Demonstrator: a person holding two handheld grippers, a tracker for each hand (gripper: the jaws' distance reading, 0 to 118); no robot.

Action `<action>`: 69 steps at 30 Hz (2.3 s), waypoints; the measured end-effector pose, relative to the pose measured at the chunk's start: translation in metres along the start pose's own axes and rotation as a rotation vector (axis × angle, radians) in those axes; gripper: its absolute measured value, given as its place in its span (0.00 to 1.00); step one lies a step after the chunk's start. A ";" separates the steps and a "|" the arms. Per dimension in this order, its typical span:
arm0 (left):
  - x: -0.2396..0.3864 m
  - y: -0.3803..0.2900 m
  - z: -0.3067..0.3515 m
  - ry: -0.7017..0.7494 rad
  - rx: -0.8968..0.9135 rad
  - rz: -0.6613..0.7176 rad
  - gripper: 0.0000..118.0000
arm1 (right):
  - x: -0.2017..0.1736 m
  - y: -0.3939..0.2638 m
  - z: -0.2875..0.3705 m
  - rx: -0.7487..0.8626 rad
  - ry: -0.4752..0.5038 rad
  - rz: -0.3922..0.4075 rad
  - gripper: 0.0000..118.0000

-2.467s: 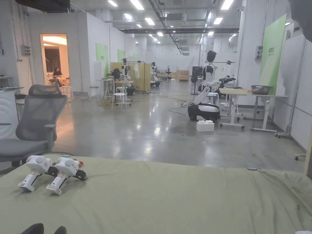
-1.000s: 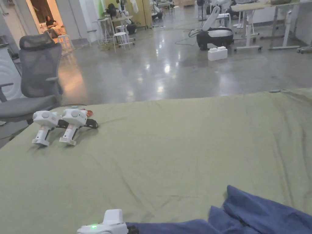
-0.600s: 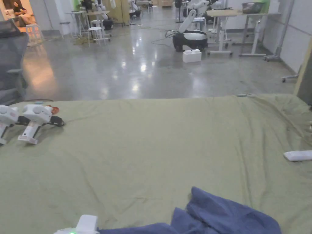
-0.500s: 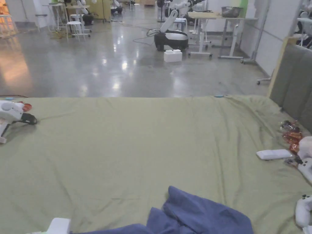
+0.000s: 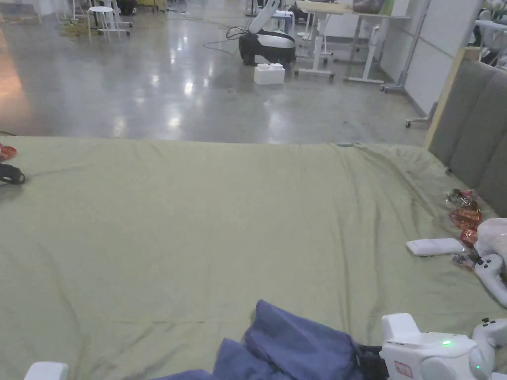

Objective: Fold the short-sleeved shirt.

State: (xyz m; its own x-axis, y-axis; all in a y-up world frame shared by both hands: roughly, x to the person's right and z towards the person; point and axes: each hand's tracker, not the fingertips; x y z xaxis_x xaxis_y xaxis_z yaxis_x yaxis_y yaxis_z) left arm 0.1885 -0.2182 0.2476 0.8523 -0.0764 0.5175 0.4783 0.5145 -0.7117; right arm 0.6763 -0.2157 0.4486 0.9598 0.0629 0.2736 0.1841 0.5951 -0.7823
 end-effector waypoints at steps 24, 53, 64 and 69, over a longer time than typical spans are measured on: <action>-0.089 0.002 0.363 -0.177 0.782 0.129 0.00 | -0.011 0.036 0.327 0.625 -0.054 -0.154 0.00; -0.111 0.198 0.424 0.017 0.999 0.191 0.00 | -0.030 0.276 0.423 0.907 -0.247 -0.084 0.00; -0.107 0.301 0.369 0.090 0.940 0.175 0.00 | -0.008 0.351 0.362 0.857 -0.335 -0.090 0.00; -0.098 0.329 0.343 0.137 0.903 0.147 0.00 | -0.003 0.371 0.338 0.869 -0.342 -0.135 0.00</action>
State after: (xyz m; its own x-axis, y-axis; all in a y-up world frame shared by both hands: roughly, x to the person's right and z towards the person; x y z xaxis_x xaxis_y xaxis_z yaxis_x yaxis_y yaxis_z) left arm 0.1900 0.2513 0.1255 0.9366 -0.0284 0.3491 0.0657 0.9933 -0.0954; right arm 0.6705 0.2755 0.3469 0.8024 0.0990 0.5885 -0.0656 0.9948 -0.0779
